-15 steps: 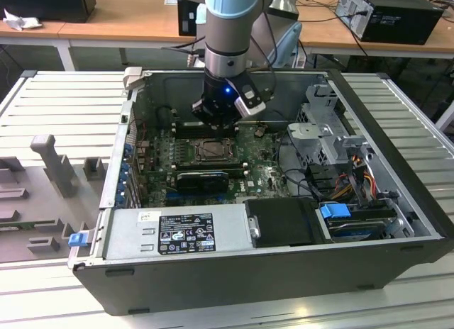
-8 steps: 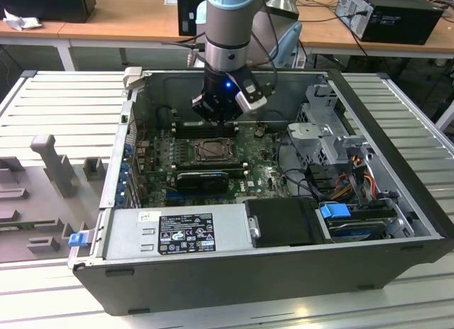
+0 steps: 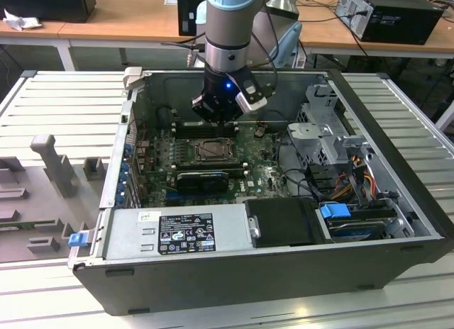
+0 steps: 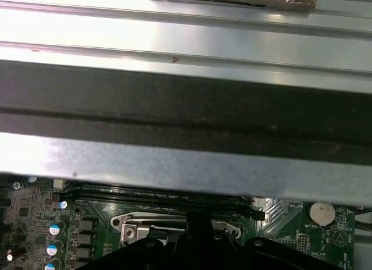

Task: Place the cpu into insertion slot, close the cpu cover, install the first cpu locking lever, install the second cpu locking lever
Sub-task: 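Install the first cpu locking lever, then install the second cpu locking lever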

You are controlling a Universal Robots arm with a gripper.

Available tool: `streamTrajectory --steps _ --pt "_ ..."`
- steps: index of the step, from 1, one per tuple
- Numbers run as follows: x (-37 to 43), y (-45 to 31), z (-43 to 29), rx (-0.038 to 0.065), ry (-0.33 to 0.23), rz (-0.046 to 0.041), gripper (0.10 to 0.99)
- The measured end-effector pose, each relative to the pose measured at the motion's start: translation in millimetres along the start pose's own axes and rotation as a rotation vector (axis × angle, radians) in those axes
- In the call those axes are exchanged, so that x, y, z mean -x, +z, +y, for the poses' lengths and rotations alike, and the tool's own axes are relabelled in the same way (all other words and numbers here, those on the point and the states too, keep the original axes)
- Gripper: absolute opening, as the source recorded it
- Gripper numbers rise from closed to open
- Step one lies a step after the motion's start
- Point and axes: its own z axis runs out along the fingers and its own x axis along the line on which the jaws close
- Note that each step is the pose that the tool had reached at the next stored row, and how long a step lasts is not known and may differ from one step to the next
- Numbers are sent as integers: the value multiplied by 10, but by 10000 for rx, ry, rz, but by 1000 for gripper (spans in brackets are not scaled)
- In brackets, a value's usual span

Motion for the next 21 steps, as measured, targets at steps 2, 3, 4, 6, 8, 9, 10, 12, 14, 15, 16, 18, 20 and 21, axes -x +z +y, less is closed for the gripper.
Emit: streamTrajectory --steps 2,3,4,6,8,9,10,12,14,15,16,18,20,21 --pt "0 -1 -4 -1 0 1 106" --pt "0 -1 -7 0 -1 1 106" --pt "-1 -2 -13 -2 -2 2 106" --pt "-2 -3 -29 -1 -1 1 106" --pt "-4 -4 -41 1 0 0 106" --pt "-4 -11 -41 -3 1 2 106" --pt "-4 -20 -41 -2 1 2 106" --pt "-3 -93 -35 -1 -1 1 106" --pt "-2 -162 -29 -2 0 1 106" --pt "-2 -196 -26 -2 0 1 106" --pt "-2 -228 -23 -4 0 2 106" --pt "-1 -300 -17 -11 -1 2 106" --pt "-2 -337 -16 -16 -2 3 106" --pt "-2 -339 -24 -19 -2 2 106"
